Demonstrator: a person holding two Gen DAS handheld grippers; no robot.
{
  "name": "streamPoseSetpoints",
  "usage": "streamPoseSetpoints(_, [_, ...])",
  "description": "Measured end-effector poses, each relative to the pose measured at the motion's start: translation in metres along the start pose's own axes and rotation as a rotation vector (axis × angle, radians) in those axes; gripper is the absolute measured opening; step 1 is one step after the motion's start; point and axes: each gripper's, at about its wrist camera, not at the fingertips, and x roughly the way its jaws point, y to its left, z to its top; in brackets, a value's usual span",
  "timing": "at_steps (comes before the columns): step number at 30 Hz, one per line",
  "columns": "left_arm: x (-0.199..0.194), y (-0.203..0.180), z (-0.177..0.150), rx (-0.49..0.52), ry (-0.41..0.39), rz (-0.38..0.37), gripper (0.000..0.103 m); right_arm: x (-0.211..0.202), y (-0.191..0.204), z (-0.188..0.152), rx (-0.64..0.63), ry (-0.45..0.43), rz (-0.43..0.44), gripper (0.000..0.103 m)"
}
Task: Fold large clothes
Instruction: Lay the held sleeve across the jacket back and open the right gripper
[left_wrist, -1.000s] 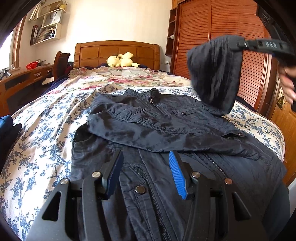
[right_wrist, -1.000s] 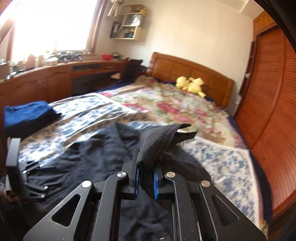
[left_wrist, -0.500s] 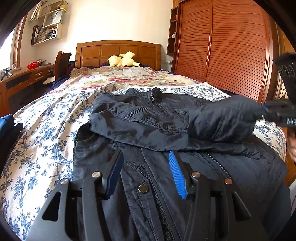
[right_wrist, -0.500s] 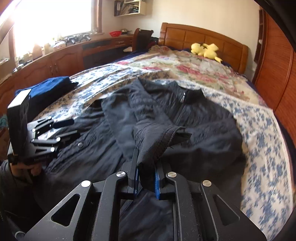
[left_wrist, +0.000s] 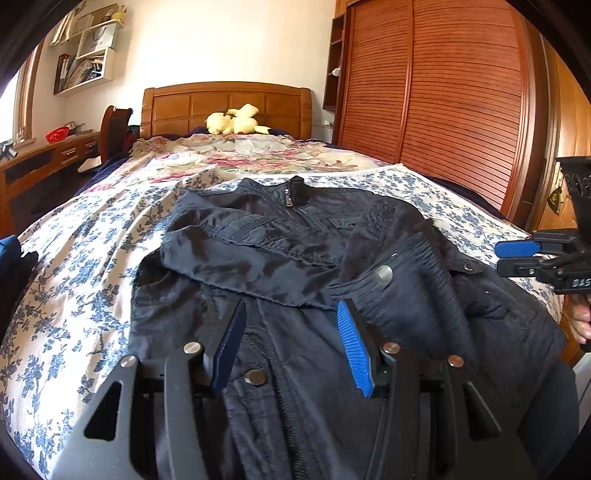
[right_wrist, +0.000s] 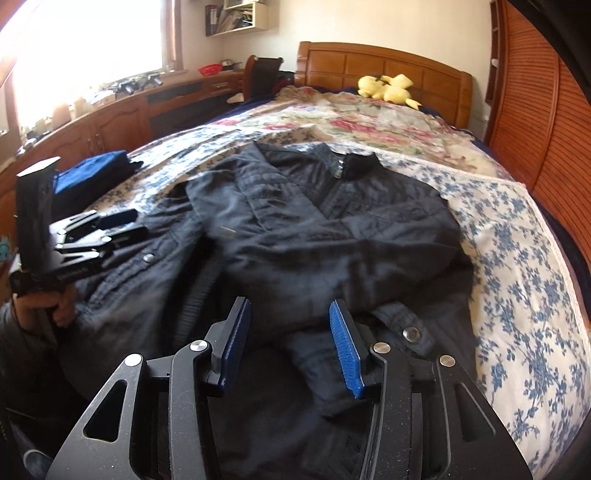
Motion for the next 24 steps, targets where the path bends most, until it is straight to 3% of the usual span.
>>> streamPoseSetpoints(9, [0.004,-0.030,0.000,0.029,0.035,-0.009,0.050,0.024,-0.023,-0.028,0.045,-0.001,-0.026,0.045])
streamPoseSetpoints(14, [0.001,-0.030,-0.003,-0.015,0.065,-0.002,0.050,0.040,-0.028,-0.033,0.074,-0.008,-0.010,0.045])
streamPoseSetpoints(22, [-0.032,-0.029,-0.002,-0.031,0.046,0.057,0.050,0.036,-0.026,-0.041,0.077,-0.013,0.042,0.045])
streamPoseSetpoints(24, [-0.034,-0.032,-0.005,-0.018,0.058,0.068,0.050,0.035,-0.023,-0.041,0.062,-0.001,0.002,0.045])
